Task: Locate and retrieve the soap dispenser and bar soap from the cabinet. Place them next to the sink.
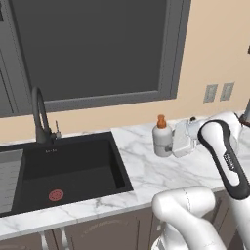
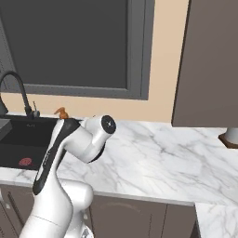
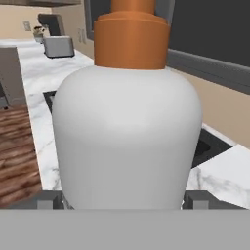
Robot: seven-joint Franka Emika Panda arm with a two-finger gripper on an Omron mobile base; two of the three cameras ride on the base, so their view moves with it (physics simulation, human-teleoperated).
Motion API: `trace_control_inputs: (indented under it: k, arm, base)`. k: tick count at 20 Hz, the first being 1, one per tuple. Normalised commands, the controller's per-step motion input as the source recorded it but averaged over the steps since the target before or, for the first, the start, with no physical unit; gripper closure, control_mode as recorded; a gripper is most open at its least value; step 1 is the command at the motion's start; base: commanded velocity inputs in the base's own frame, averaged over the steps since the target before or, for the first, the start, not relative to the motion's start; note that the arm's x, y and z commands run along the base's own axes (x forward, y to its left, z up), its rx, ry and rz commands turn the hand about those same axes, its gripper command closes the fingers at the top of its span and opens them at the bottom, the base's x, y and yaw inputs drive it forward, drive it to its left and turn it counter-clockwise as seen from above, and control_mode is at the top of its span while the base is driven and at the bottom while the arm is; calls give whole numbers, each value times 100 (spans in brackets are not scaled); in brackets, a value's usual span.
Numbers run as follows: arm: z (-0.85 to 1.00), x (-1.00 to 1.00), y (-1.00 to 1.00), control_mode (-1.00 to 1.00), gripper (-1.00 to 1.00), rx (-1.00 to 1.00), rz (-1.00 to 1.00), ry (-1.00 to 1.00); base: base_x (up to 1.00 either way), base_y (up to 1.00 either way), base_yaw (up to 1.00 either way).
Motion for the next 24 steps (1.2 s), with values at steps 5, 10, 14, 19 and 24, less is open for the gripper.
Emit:
trace_control_inputs:
  k: [5, 10, 14, 19, 24]
  arm:
    - [-3, 10, 0, -100, 100, 0, 6, 0]
    - [-24, 23, 8, -100, 100, 0, 0, -1]
    - [-33, 20, 17, -100, 100, 8, 0, -2]
    - [-31, 21, 16, -100, 100, 9, 0, 1]
    - [-35, 19, 12, -100, 100, 7, 0, 0]
  base:
    - [0, 0, 0]
    - [0, 0, 0]
    - [0, 0, 0]
    - [0, 0, 0]
    - [0, 0, 0]
